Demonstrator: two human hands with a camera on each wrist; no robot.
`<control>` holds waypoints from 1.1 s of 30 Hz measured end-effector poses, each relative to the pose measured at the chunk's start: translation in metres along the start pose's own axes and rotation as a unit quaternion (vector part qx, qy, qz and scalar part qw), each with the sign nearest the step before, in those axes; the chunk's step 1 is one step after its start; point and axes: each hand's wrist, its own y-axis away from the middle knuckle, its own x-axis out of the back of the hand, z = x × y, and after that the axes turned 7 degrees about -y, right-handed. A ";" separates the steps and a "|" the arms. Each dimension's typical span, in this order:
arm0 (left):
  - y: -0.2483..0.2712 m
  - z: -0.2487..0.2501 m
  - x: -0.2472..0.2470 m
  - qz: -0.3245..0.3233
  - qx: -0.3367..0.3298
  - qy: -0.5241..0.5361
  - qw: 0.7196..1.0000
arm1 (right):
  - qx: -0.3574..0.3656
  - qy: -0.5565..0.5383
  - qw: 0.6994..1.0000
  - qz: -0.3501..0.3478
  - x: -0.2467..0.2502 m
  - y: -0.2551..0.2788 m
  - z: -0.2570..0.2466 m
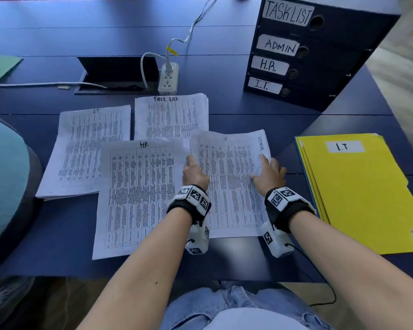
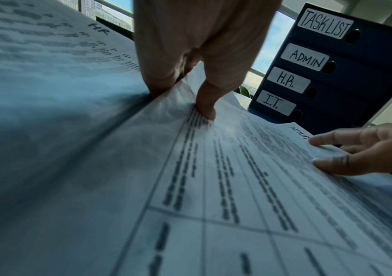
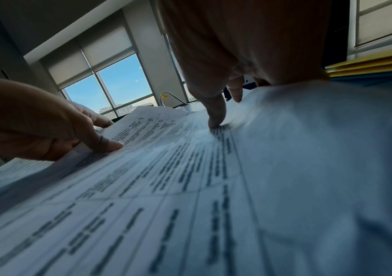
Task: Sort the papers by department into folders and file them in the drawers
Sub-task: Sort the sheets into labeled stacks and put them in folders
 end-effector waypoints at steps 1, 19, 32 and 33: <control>0.000 -0.001 0.001 -0.003 0.002 0.001 1.000 | 0.001 0.001 1.000 -0.001 -0.001 0.001 0.000; 0.012 0.016 0.020 0.034 -0.016 -0.099 0.994 | 0.011 0.021 1.000 -0.013 0.027 -0.012 -0.004; 0.043 0.130 -0.083 -0.143 -0.138 -0.105 0.975 | -0.039 0.112 0.993 0.001 0.122 -0.058 0.107; 0.047 0.130 -0.096 -0.162 -0.128 -0.121 0.971 | -0.018 0.101 0.995 0.002 0.125 -0.060 0.115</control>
